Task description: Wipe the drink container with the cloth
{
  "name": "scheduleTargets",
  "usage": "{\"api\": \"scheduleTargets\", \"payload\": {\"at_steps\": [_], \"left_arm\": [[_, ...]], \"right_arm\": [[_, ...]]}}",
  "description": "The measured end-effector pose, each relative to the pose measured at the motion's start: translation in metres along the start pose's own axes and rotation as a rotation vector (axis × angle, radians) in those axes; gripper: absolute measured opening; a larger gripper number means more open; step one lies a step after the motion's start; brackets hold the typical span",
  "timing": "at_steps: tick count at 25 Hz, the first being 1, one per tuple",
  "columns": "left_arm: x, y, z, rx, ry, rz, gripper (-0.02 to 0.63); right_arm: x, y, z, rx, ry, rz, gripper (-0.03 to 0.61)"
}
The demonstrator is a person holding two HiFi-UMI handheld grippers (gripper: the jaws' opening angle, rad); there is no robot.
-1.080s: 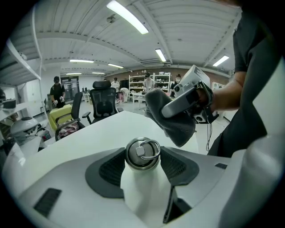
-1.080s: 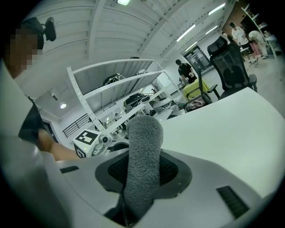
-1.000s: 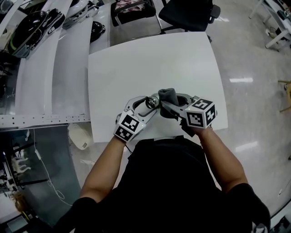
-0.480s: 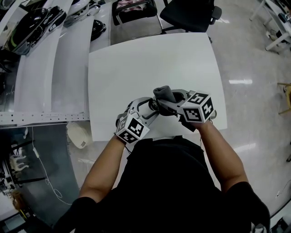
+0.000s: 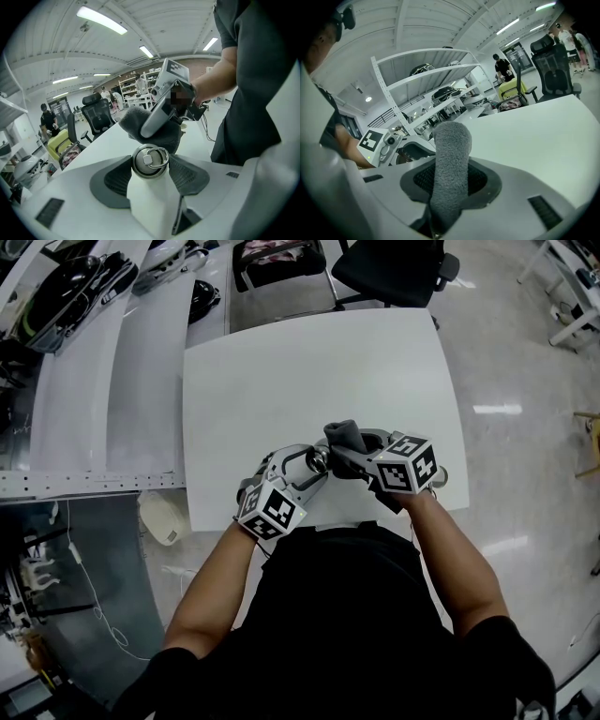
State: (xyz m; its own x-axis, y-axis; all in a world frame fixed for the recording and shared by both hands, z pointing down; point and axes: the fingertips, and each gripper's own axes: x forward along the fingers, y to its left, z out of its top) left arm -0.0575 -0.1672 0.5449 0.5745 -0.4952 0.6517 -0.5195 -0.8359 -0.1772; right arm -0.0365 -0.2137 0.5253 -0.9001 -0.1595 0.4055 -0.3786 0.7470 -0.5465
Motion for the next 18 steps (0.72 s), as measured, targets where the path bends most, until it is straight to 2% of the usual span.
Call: {"api": "scheduleTargets", "payload": {"at_steps": [18], "left_arm": [[0.0,-0.001,0.0,0.022,0.002,-0.008,0.256]], "right_arm": [[-0.001,-0.044,-0.025,0.035,0.028,-0.105,0.112]]}}
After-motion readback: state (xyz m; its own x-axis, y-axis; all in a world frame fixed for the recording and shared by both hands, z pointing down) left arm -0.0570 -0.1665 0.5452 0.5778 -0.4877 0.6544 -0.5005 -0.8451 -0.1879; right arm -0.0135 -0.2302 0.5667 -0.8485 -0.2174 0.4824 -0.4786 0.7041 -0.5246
